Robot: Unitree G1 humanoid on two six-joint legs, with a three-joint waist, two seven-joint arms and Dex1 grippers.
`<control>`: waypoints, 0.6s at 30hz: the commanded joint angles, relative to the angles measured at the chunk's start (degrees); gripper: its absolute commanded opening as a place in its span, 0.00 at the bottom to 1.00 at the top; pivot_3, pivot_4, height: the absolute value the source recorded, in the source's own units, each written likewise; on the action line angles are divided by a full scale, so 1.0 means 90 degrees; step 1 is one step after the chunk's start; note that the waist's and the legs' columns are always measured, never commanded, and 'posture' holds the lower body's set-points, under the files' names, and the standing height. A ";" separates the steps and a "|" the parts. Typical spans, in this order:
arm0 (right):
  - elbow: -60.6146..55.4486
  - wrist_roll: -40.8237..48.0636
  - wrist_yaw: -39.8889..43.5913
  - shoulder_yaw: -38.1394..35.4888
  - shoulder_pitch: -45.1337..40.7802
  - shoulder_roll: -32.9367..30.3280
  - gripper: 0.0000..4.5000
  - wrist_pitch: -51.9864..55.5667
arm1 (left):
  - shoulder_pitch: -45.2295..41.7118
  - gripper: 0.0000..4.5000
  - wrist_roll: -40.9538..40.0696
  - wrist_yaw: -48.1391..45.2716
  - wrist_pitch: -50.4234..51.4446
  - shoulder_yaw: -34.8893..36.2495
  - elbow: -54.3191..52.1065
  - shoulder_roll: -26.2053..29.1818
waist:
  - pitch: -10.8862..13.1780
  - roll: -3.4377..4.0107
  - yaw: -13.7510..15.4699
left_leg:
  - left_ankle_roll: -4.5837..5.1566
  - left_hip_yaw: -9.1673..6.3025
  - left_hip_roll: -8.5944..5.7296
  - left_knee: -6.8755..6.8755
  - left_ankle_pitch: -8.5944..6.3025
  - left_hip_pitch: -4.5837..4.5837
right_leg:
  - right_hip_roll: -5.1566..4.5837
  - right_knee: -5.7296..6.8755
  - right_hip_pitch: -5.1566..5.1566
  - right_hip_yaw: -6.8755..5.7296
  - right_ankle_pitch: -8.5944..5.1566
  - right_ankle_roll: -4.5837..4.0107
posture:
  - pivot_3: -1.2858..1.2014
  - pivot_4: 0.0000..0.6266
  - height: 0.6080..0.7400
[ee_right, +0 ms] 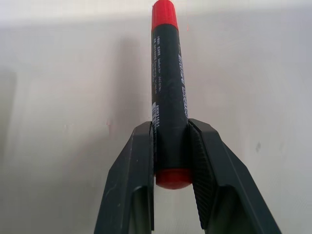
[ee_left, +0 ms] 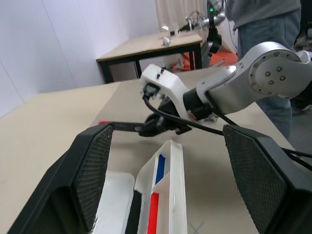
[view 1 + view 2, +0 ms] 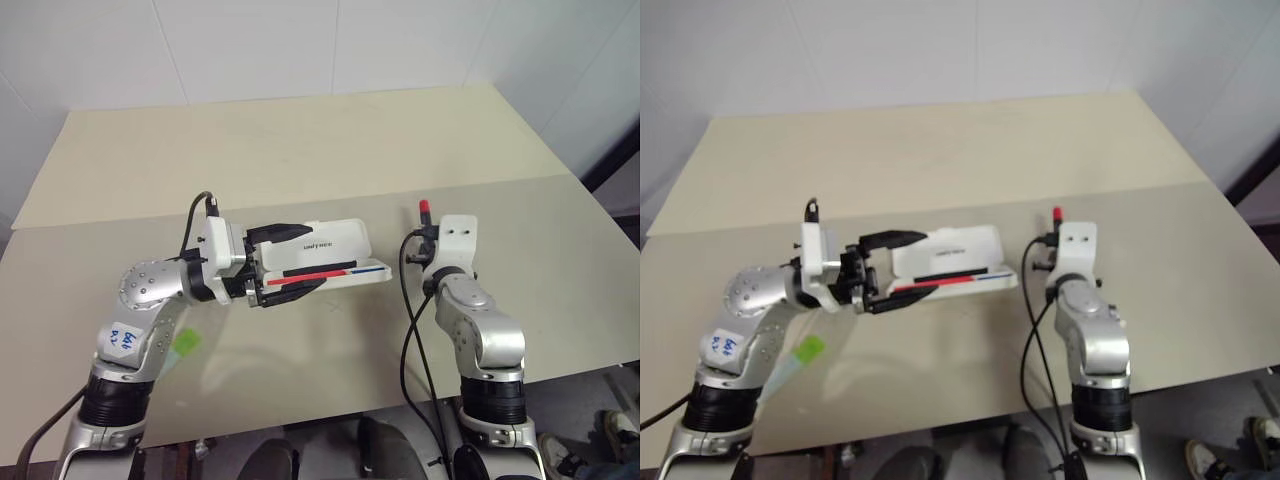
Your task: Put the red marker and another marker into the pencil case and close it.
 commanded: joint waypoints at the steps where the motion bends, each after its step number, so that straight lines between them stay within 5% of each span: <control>1: -0.0120 0.0020 0.0306 -0.0137 -0.0153 -0.0261 0.14 -0.0568 | -0.0031 0.86 0.0202 -0.0116 -0.0431 -0.0150 0.0164 -0.0113 | 0.0000 -0.0001 0.0001 | 0.0000 0.0001 0.0000 0.0000 0.0000 0.0001 | 0.0000 0.0000 0.0001 0.0000 0.0000 0.0000 | 0.52 0.24 1.00; 10: -0.0008 0.1766 0.3694 0.0036 -0.0562 -0.1211 0.14 -0.1311 | -0.0016 0.86 0.0342 -0.0111 -0.0663 -0.0327 0.0277 -0.0308 | 0.0000 -0.0001 -0.0014 | 0.0000 0.0002 0.0006 0.0000 0.0000 0.0000 | 0.0003 -0.0011 0.0001 0.0000 0.0000 0.0000 | 0.52 0.24 1.00; 18: 0.1525 0.1470 0.5682 0.0981 -0.1330 -0.1864 0.14 -0.2693 | 0.0278 0.86 0.0287 -0.0054 -0.0572 -0.0106 0.0015 -0.0058 | -0.0001 -0.0004 0.0001 | 0.0000 0.0002 0.0008 0.0004 0.0000 0.0000 | 0.0002 -0.0014 0.0005 -0.0001 0.0000 0.0000 | 0.52 0.24 1.00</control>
